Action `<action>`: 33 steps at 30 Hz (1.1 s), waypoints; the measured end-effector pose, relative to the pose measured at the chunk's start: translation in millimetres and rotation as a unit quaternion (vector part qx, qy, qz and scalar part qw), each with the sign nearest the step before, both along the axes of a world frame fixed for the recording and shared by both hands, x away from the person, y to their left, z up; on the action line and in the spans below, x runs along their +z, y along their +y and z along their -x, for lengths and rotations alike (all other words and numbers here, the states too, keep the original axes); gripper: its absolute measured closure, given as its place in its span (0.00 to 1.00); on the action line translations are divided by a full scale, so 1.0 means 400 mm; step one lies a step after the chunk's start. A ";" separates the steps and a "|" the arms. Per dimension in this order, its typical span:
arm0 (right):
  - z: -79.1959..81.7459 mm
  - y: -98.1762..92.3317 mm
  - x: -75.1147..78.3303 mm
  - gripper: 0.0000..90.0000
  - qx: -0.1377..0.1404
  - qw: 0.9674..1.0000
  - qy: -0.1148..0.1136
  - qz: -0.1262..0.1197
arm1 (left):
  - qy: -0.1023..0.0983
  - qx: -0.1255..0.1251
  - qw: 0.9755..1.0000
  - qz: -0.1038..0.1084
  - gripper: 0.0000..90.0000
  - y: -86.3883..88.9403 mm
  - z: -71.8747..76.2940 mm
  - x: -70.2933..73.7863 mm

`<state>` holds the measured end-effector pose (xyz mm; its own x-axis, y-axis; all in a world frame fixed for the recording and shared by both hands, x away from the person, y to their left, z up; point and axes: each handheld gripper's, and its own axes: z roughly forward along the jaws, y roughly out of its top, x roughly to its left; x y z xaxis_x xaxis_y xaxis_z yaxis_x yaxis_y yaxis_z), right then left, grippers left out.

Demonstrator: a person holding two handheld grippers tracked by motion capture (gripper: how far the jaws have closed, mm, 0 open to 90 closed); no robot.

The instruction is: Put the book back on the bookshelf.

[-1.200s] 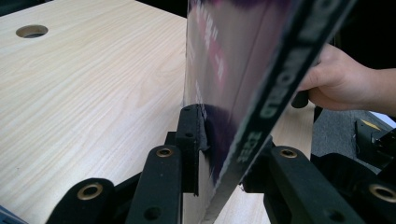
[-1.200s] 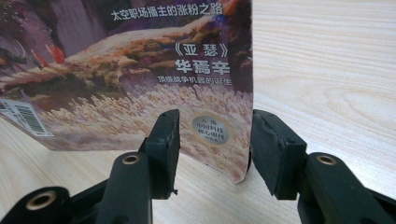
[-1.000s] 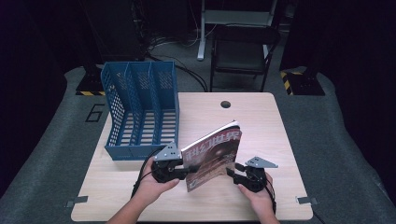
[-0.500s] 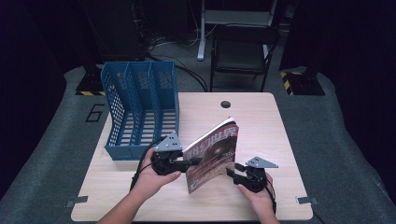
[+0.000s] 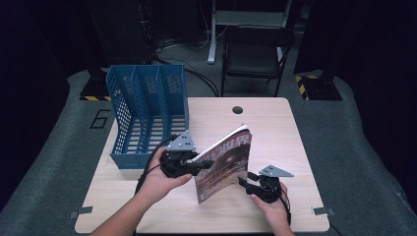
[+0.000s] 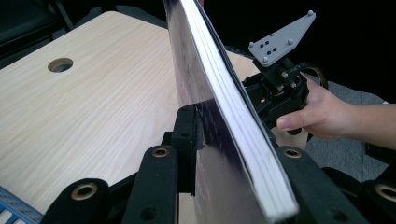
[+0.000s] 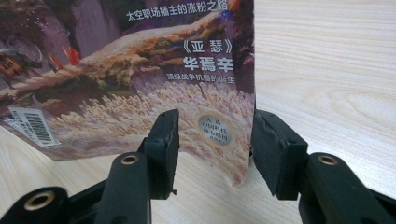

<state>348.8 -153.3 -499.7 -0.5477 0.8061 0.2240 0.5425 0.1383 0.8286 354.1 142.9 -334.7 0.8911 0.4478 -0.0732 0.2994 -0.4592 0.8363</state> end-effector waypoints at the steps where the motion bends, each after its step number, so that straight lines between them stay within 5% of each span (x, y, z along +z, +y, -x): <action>1: 0.000 0.000 0.000 0.58 0.000 1.000 0.000 0.000 | -0.001 -0.001 1.000 -0.004 0.79 -0.001 -0.001 0.004; 16: 0.000 -0.005 -0.001 0.58 -0.001 1.000 0.001 -0.004 | 0.014 -0.002 1.000 -0.021 0.82 -0.032 -0.013 0.031; 33: 0.000 -0.006 0.001 0.57 0.000 1.000 0.002 -0.007 | 0.031 0.008 0.997 -0.072 0.85 -0.076 -0.041 0.062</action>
<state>348.7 -155.9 -499.3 -0.5469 0.8029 0.2371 0.5457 0.1271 0.8283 370.5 112.4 -309.8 0.8794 0.4722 -0.0617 0.3570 -0.5680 0.7416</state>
